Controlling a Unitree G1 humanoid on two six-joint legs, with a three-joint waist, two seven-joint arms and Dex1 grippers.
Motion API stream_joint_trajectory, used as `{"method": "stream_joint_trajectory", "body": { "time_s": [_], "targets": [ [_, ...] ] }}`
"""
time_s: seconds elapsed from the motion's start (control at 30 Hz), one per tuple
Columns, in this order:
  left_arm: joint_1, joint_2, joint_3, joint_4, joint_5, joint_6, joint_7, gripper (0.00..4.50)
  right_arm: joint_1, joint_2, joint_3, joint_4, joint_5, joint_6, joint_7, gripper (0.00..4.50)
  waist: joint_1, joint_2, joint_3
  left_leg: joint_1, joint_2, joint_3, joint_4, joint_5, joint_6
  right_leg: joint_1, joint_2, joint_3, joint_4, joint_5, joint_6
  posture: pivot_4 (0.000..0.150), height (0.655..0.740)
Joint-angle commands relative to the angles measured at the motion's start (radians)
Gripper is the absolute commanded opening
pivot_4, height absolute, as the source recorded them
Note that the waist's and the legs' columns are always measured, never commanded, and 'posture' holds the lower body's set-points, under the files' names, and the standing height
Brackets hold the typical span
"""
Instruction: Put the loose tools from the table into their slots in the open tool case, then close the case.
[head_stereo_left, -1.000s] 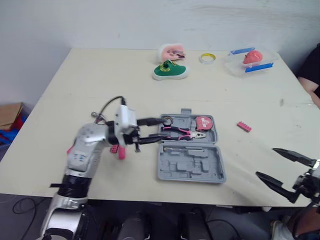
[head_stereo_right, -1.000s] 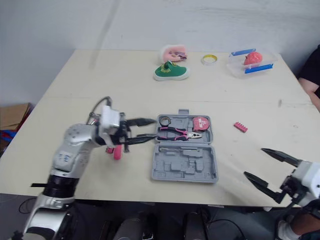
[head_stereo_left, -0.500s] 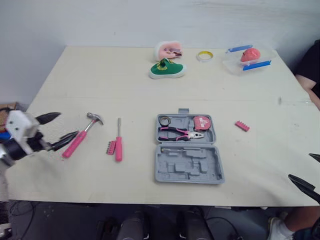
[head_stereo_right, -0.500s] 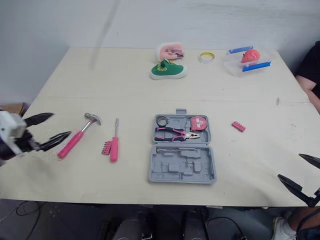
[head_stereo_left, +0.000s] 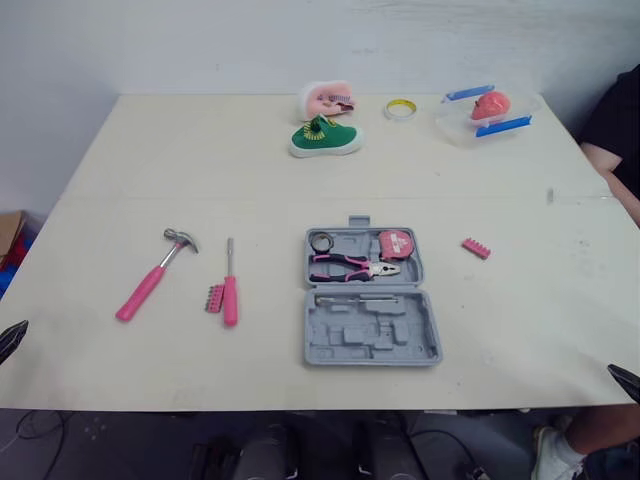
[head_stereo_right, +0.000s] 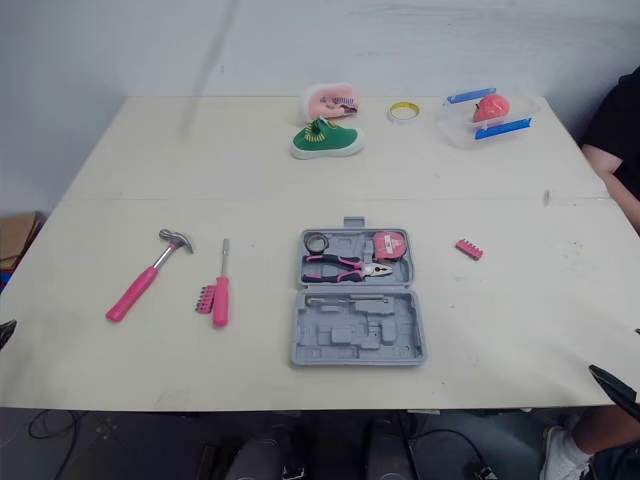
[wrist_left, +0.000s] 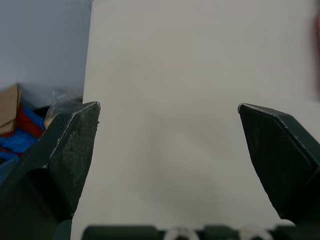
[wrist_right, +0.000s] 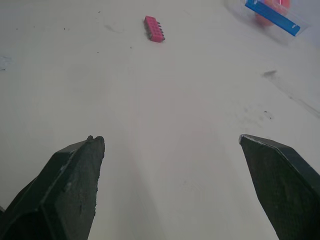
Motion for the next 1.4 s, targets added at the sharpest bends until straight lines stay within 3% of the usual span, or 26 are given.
{"method": "stream_joint_trajectory", "body": {
  "time_s": [0.03,0.3,0.57,0.7,0.87,1.0,1.2,1.3,1.4],
  "targets": [
    [-0.048,0.013,-0.020,-0.128,-0.051,0.063,0.001,4.47,-0.022,-0.018,0.009,-0.010,0.013,0.015,0.000,4.50,0.001,0.000,0.000,0.000,0.000,0.000,0.000,0.000,-0.001,0.000,0.000,0.000,0.000,0.000,0.000,0.150,0.7400],
    [-0.087,0.042,-0.085,-0.238,-0.060,0.203,-0.028,4.47,-0.060,0.020,0.064,-0.278,0.095,0.162,-0.012,4.50,-0.012,0.002,-0.001,0.000,0.000,0.003,-0.007,0.007,-0.011,-0.001,0.002,0.001,0.002,-0.001,-0.002,0.150,0.7400],
    [-0.197,0.129,-0.314,-0.282,-0.012,0.485,-0.041,4.47,-0.112,0.135,0.206,-0.714,0.192,0.382,-0.141,4.50,-0.002,-0.002,0.001,0.000,0.001,0.007,-0.004,0.011,-0.010,-0.006,0.002,0.003,0.014,-0.002,-0.003,0.150,0.7400],
    [-0.307,0.089,-0.419,-0.271,0.029,0.543,0.032,4.47,-0.118,0.187,0.320,-0.860,0.187,0.395,-0.117,4.50,0.009,-0.002,0.001,-0.001,0.002,0.007,-0.004,0.013,-0.013,-0.007,0.002,0.003,0.015,-0.002,-0.005,0.150,0.7400],
    [-0.430,0.021,-0.514,-0.199,0.082,0.482,0.048,4.47,-0.152,0.205,0.404,-0.891,0.149,0.397,-0.114,4.50,0.017,-0.004,0.001,-0.001,0.001,0.008,-0.003,0.013,-0.011,-0.007,0.003,0.003,0.016,-0.002,-0.005,0.150,0.7400],
    [-0.495,0.024,-0.624,-0.135,0.182,0.442,0.047,4.47,-0.147,0.195,0.420,-0.899,0.158,0.450,-0.130,4.50,0.021,-0.007,0.001,-0.002,0.001,0.009,-0.002,0.016,-0.006,-0.008,0.005,0.003,0.016,-0.002,-0.004,0.150,0.7400],
    [-0.562,-0.013,-0.643,-0.063,0.176,0.489,0.031,4.47,-0.142,0.203,0.422,-0.923,0.147,0.459,-0.140,4.50,0.022,-0.008,0.001,-0.001,0.002,0.009,0.000,0.016,-0.007,-0.008,0.004,0.004,0.020,-0.002,-0.004,0.150,0.7400],
    [-0.539,-0.014,-0.668,-0.069,0.176,0.532,-0.009,3.67,-0.134,0.204,0.422,-0.935,0.142,0.460,-0.145,4.50,0.022,-0.008,0.001,-0.001,0.002,0.009,0.000,0.015,-0.008,-0.008,0.004,0.004,0.020,-0.002,-0.004,0.150,0.7400],
    [-0.528,-0.024,-0.667,-0.067,0.199,0.549,0.035,2.39,-0.129,0.205,0.414,-0.942,0.137,0.458,-0.158,4.50,0.022,-0.008,0.000,-0.001,0.001,0.009,0.000,0.017,-0.005,-0.007,0.004,0.004,0.020,-0.002,-0.004,0.150,0.7400]
  ]
}}
